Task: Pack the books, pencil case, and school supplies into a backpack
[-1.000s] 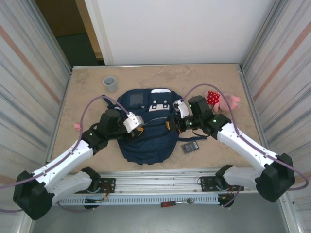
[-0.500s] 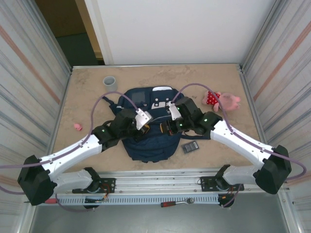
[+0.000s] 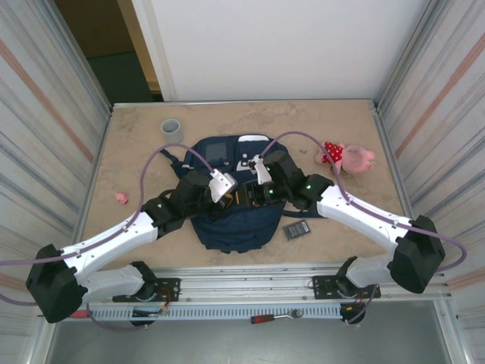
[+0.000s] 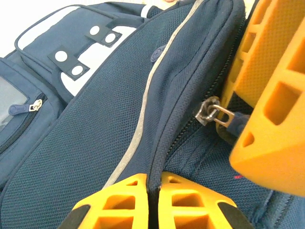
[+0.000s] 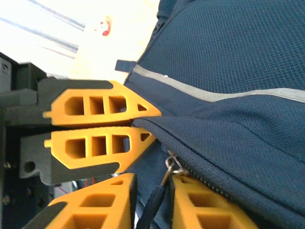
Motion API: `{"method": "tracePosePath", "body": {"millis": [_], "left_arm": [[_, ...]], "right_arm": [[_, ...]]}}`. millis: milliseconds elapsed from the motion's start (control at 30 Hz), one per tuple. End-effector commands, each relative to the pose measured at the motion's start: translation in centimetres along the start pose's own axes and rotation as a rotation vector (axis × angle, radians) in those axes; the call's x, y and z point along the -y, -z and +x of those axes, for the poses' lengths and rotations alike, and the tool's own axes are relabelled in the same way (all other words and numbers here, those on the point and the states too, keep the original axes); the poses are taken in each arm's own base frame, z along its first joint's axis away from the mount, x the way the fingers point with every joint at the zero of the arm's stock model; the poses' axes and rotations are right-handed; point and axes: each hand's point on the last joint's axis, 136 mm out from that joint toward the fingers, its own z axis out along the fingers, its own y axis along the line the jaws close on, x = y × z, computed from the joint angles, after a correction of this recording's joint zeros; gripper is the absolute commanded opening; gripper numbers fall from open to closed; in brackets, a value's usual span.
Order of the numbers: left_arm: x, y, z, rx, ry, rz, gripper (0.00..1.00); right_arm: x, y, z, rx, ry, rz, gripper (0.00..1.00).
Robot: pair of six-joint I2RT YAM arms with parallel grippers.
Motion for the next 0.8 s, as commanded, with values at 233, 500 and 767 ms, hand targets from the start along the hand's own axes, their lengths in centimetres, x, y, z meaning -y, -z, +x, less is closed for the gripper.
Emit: {"method": "tracePosePath", "body": {"millis": [233, 500, 767], "left_arm": [[0.5, 1.5, -5.1, 0.222, -0.037, 0.03, 0.0], [1.2, 1.5, -5.0, 0.239, -0.064, 0.067, 0.0], [1.6, 1.6, -4.5, 0.235, -0.108, 0.082, 0.0]], "right_arm": [[1.1, 3.6, -3.0, 0.202, -0.187, -0.07, 0.53], [2.1, 4.6, -4.3, 0.317, -0.356, -0.09, 0.61], [2.9, 4.8, -5.2, 0.382, -0.552, -0.102, 0.62]]}}
